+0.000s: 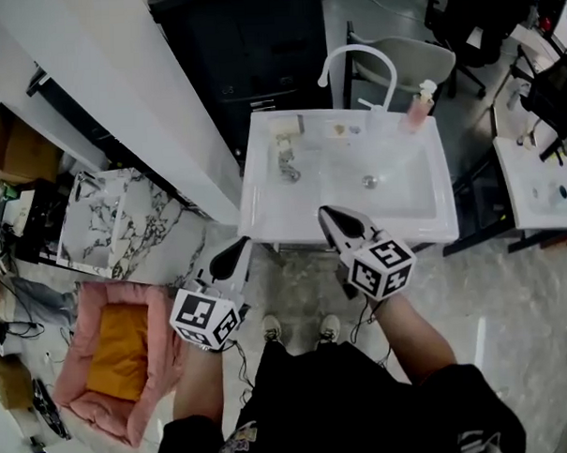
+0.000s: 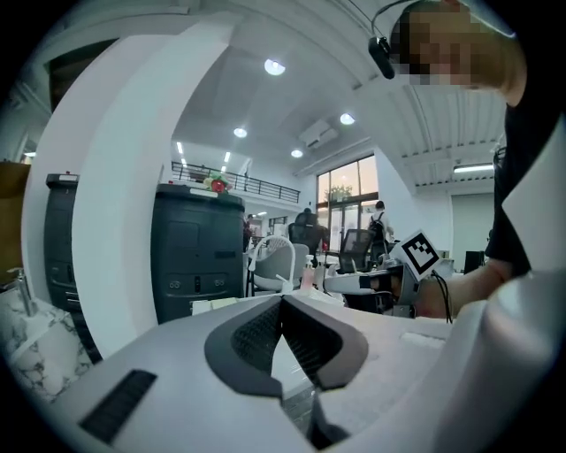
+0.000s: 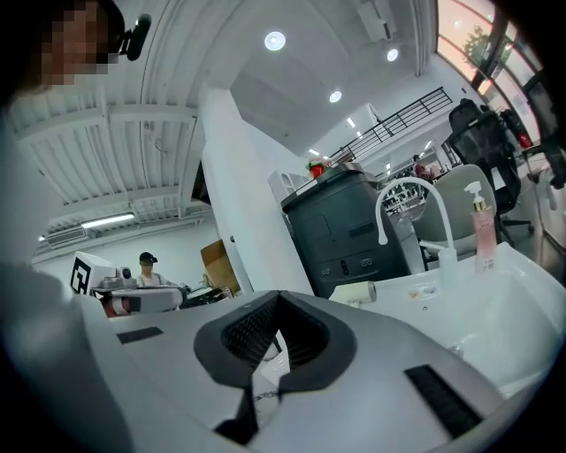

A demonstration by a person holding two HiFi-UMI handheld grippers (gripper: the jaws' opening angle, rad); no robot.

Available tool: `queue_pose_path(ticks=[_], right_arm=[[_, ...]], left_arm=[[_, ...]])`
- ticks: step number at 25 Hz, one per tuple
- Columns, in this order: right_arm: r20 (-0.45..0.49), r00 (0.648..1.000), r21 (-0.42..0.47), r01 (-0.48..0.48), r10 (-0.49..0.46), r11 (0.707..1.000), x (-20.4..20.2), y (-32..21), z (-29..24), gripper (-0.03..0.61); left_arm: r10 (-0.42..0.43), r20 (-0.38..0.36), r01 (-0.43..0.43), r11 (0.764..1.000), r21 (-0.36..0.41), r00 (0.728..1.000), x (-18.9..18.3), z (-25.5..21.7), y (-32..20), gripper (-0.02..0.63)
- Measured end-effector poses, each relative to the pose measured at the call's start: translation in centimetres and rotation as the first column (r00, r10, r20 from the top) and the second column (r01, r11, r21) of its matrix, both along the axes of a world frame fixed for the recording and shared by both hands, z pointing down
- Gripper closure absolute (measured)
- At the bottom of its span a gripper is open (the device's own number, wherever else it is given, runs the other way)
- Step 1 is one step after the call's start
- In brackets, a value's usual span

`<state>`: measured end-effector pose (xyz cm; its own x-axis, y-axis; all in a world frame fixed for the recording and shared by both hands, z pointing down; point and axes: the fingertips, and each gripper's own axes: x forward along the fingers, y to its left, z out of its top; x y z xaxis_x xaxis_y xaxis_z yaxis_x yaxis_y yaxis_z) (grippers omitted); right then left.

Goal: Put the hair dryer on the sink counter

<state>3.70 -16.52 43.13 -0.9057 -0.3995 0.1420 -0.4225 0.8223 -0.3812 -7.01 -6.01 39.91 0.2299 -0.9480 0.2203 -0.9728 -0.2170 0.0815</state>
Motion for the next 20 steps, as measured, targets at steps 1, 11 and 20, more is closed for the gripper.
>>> queue_pose_path(ticks=[1,11,20], right_arm=[[-0.001,1.000,-0.002,0.009,-0.009,1.000,-0.7,0.5,0.2,0.581],[-0.019,0.998,-0.007,-0.068,0.068,0.998,-5.7,5.6,1.0,0.581],[-0.059,0.971,0.023,-0.230,0.231,0.973,-5.7,11.8,0.8,0.581]], left_arm=[[-0.007,0.000,0.007,1.000,-0.003,1.000,-0.4,0.1,0.6,0.611],[0.055,-0.151,-0.058,0.998,-0.016,0.987,-4.7,1.7,4.7,0.611],[0.120,-0.149,-0.124,0.992,-0.018,0.982,-7.1,2.8,7.8,0.611]])
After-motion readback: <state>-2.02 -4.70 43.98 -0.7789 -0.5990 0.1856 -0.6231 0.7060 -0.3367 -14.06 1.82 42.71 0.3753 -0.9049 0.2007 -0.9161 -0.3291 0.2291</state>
